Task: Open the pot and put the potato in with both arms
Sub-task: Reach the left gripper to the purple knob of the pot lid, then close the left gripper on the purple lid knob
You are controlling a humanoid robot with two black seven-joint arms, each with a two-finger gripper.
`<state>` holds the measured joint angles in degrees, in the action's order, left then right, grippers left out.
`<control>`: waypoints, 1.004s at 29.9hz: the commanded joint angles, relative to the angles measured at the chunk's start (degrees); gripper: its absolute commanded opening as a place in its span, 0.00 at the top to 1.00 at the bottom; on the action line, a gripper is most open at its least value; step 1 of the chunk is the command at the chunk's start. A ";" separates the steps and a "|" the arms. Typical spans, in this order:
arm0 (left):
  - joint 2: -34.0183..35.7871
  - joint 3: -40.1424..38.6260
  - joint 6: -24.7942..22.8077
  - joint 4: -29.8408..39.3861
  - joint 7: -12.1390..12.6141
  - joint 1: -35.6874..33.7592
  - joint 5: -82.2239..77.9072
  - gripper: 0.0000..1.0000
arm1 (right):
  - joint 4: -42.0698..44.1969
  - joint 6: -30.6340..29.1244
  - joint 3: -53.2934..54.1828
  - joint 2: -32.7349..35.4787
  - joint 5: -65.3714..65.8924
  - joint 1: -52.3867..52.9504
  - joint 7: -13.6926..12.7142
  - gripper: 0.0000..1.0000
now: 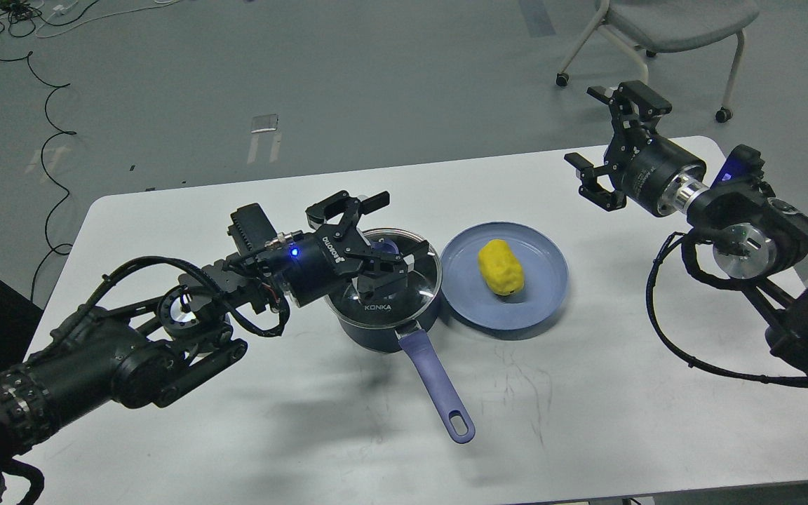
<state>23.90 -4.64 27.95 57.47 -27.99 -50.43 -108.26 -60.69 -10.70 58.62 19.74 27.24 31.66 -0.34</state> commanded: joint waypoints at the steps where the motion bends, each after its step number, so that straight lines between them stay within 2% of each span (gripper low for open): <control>1: 0.18 2.09 0.05 -0.16 -0.01 0.06 0.07 0.02 | 0.14 -0.02 0.00 -0.05 0.00 -0.02 -0.01 0.00; 9: -0.26 2.45 0.05 -5.26 -0.01 0.59 0.07 0.02 | 0.14 -0.02 0.00 0.12 0.00 -0.02 -0.10 0.00; 30: 0.00 5.96 0.05 -5.53 -0.01 0.24 0.86 0.02 | 0.58 -0.02 0.44 0.65 0.00 -0.02 -0.01 0.00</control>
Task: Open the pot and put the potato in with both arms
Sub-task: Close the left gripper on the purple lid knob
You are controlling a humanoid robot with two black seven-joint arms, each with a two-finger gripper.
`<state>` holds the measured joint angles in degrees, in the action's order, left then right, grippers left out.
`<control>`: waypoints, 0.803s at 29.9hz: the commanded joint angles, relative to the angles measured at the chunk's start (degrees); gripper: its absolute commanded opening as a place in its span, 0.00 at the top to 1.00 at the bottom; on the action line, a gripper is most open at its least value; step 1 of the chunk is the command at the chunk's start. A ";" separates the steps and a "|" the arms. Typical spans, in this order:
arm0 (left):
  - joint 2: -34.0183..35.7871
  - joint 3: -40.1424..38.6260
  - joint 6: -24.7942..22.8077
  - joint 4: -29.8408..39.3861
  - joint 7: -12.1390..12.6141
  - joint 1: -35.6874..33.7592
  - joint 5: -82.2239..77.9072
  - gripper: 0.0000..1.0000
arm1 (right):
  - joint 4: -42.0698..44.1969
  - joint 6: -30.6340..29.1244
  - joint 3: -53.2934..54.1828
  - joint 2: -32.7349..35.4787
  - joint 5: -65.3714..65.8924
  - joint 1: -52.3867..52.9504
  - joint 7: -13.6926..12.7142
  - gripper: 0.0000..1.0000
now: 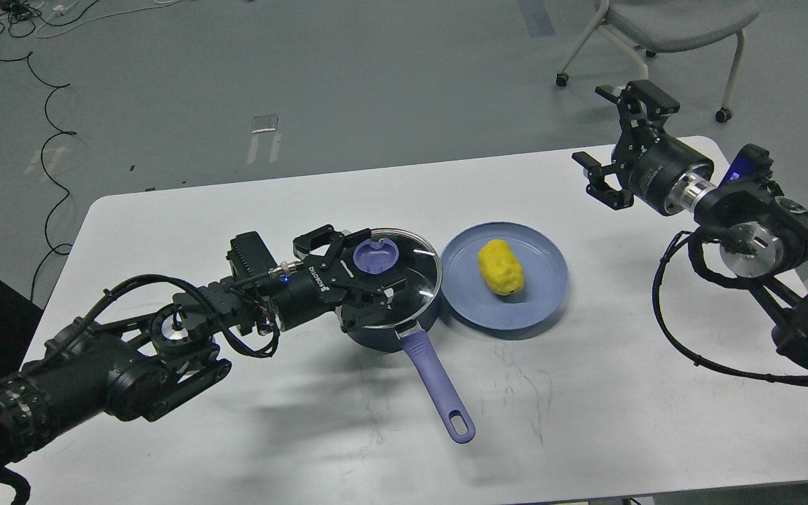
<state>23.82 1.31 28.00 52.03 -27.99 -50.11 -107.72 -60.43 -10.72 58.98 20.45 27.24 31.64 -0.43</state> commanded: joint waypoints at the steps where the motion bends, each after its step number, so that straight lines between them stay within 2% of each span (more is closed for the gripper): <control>1: 0.09 0.01 0.00 -0.09 -0.01 -0.08 0.57 0.02 | 0.40 0.00 -0.01 -0.06 -0.08 0.00 -0.01 0.00; 12: 0.09 0.01 0.00 -2.11 -0.01 -0.26 1.10 0.08 | 0.49 0.00 -0.01 0.02 0.00 -0.09 0.08 0.00; 13: 0.09 0.01 0.00 -2.11 -0.01 -0.17 1.19 0.10 | 0.49 0.00 -0.01 -0.06 0.00 -0.09 0.08 0.00; 14: 0.09 0.01 0.00 -2.11 -0.01 -0.17 1.45 0.23 | 0.49 0.00 0.08 0.02 0.00 -0.09 -0.01 0.00; 17: 0.09 0.18 0.00 -2.11 -0.01 -0.26 1.37 0.49 | 0.84 -0.09 -0.01 0.02 0.00 -0.09 0.08 0.00; 19: 0.18 0.36 0.00 -2.20 -0.01 -0.34 1.45 0.53 | 0.93 -0.09 0.08 0.02 0.00 -0.09 0.08 0.00; 24: 0.44 0.36 0.00 -2.20 -0.01 -0.26 1.37 0.52 | 1.55 -0.09 -0.01 -0.06 0.00 -0.09 0.08 0.00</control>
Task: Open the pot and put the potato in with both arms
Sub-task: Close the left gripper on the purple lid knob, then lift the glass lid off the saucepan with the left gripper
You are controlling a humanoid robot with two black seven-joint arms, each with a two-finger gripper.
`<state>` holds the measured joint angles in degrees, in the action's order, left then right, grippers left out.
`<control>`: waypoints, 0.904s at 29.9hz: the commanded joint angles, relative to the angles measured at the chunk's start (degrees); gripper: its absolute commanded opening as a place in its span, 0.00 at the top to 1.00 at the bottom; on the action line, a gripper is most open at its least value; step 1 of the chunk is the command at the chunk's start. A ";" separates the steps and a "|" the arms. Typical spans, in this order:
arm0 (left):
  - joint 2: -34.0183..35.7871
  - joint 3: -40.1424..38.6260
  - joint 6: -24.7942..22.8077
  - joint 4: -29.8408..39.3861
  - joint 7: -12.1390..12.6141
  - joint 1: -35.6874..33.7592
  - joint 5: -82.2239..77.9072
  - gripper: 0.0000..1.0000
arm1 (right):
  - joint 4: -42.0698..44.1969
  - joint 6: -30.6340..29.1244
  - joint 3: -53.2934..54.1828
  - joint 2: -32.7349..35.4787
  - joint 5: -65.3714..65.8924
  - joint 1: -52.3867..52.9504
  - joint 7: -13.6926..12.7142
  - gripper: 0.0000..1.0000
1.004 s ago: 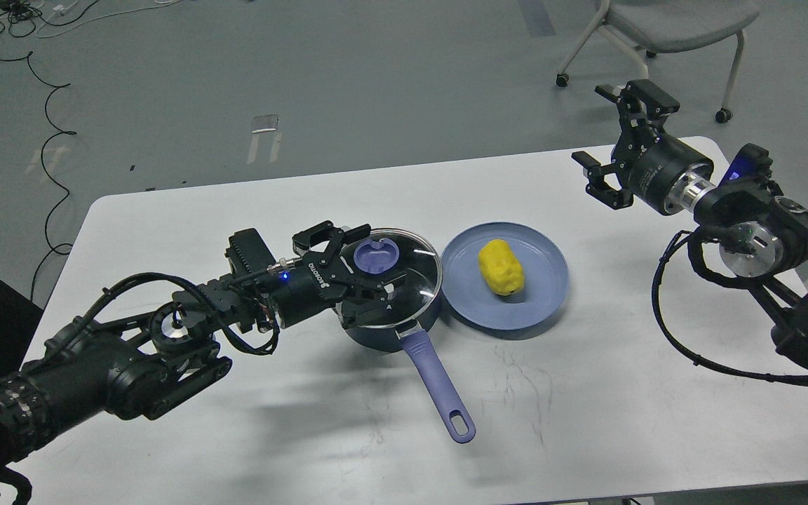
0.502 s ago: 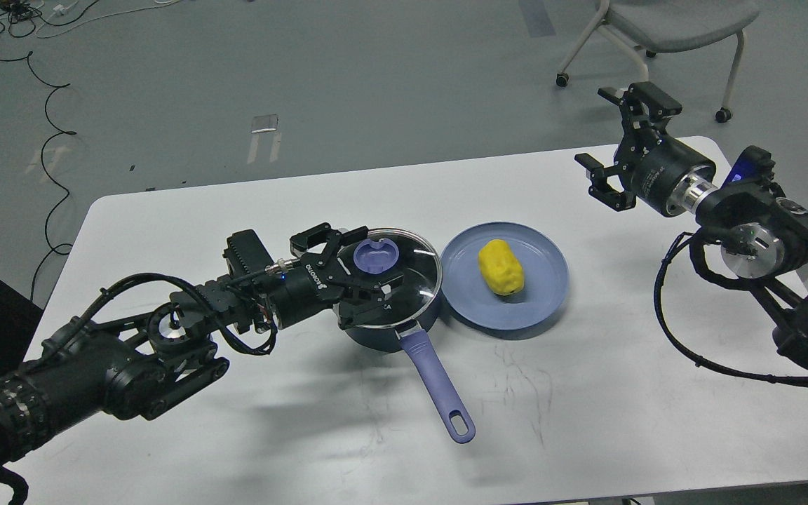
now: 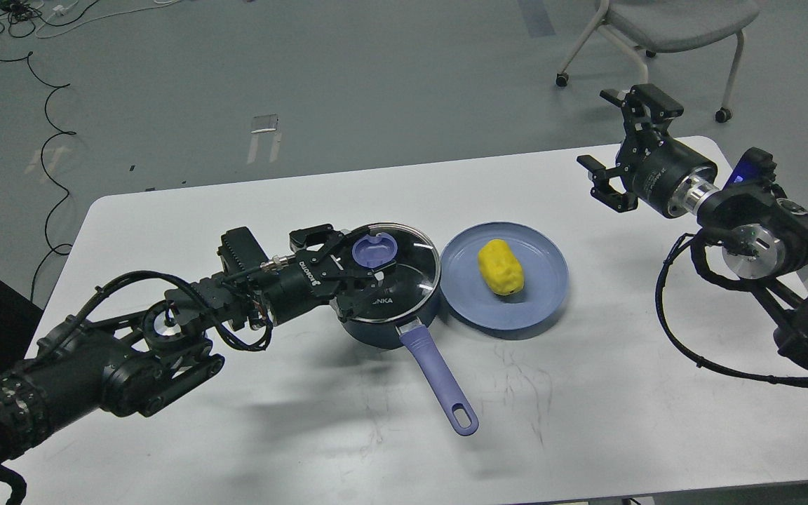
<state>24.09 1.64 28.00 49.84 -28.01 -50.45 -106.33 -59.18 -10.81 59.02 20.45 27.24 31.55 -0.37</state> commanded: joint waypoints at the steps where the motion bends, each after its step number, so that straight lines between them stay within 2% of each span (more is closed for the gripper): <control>1: 0.25 0.03 0.00 0.00 0.01 0.09 -0.01 0.52 | 0.29 0.00 -0.05 -0.06 0.00 0.00 0.02 0.00; 14: 1.84 -0.06 0.00 1.49 0.01 -0.35 -0.19 0.58 | 1.52 0.00 -0.05 -0.06 0.00 0.00 0.11 0.00; 27: 7.19 -0.24 0.00 12.03 0.01 -4.91 0.07 0.58 | 1.61 0.00 -0.05 0.03 0.00 0.09 0.02 0.00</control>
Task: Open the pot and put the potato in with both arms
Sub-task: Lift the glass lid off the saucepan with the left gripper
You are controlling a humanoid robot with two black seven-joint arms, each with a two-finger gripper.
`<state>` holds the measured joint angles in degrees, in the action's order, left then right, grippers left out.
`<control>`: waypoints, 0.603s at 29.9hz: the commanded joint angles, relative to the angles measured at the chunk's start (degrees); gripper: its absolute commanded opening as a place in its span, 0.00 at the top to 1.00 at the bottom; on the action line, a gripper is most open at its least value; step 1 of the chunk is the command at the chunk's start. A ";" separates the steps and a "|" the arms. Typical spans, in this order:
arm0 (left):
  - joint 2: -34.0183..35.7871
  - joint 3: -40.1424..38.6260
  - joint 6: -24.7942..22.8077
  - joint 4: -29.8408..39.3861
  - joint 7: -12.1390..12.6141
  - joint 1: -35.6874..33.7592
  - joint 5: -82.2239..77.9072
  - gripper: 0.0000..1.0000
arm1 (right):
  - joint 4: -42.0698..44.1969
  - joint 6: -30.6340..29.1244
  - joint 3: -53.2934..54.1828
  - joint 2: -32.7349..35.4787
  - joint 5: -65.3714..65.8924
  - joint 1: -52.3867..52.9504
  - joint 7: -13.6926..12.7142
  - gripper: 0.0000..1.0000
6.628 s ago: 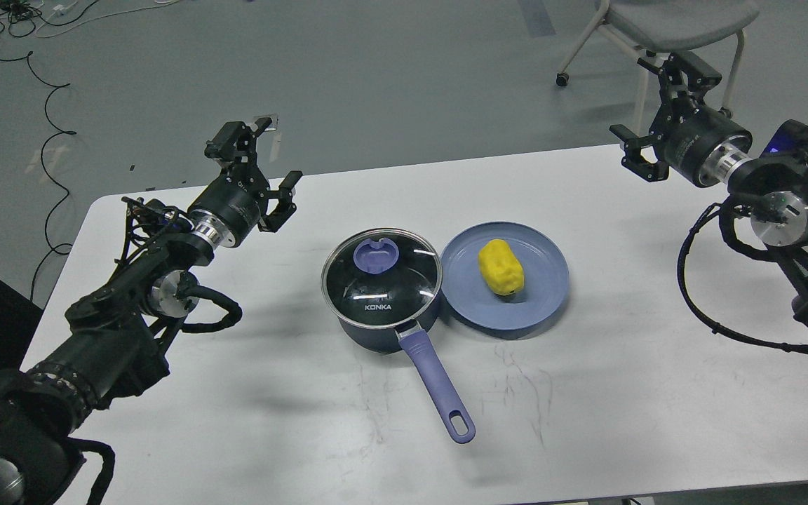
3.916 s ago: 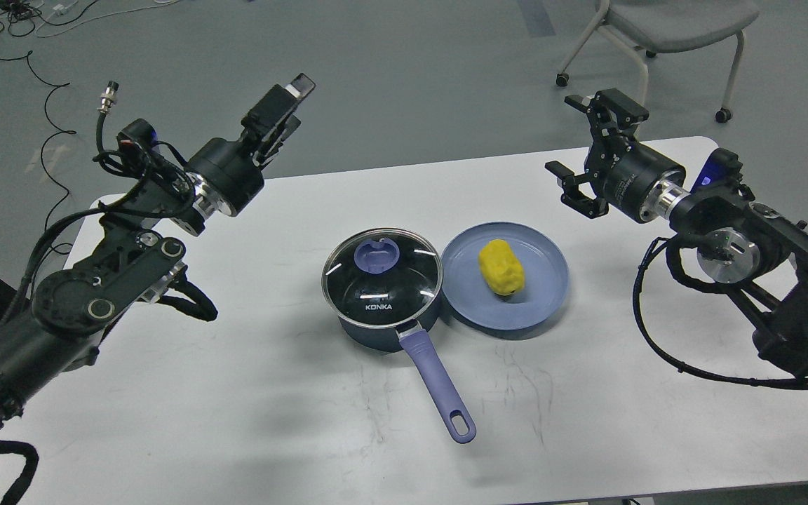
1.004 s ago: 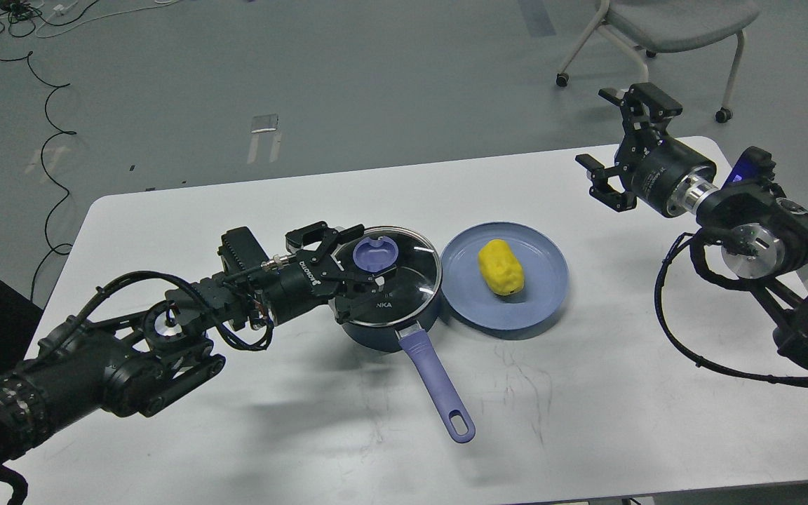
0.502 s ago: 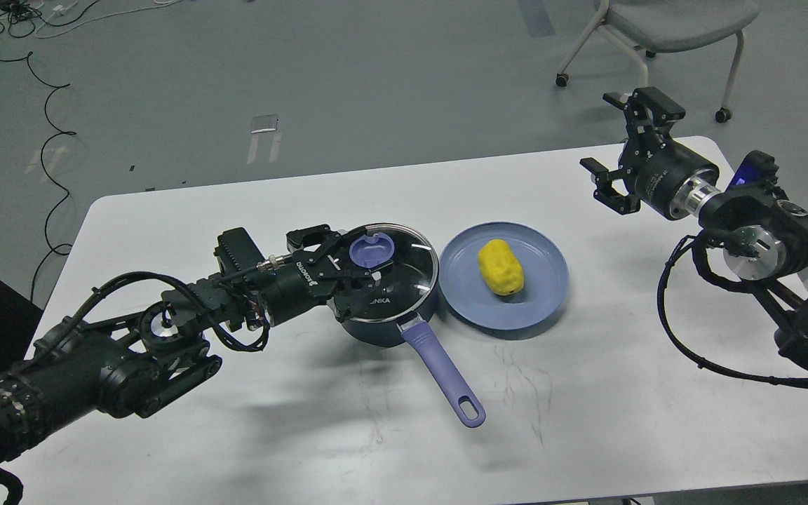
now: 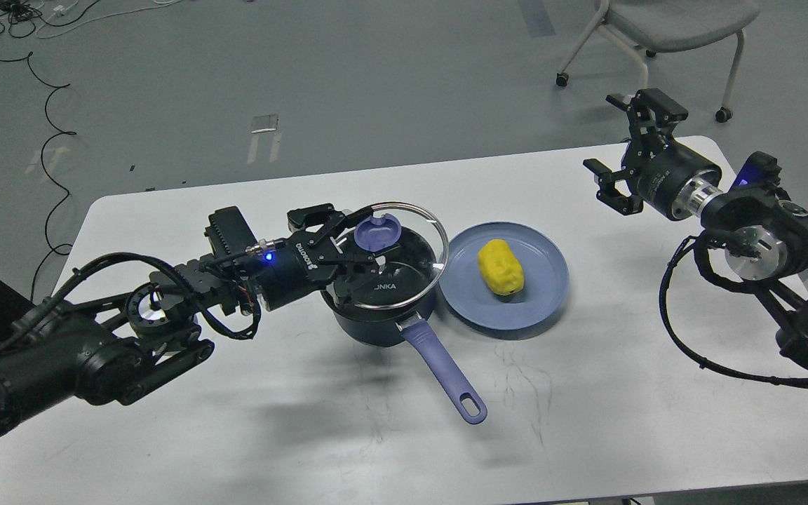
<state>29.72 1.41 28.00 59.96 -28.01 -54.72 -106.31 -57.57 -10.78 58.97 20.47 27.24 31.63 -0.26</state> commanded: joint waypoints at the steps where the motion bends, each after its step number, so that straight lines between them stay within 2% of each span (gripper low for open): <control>1: 2.26 0.00 0.00 1.92 0.01 -0.74 0.22 0.58 | 0.00 -0.03 0.00 -0.08 0.00 0.01 0.00 0.00; 12: 9.56 0.17 0.00 1.30 0.01 -0.57 2.24 0.58 | 0.09 -0.03 -0.26 -0.08 0.00 0.18 -0.09 0.00; 18: 14.31 0.17 0.00 0.60 0.01 2.07 6.37 0.58 | 0.35 -0.03 -0.17 -0.08 0.00 0.36 -0.09 0.00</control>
<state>42.56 1.58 28.00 60.92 -27.98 -54.09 -102.08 -57.30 -10.82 58.72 20.36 27.25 31.90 -0.30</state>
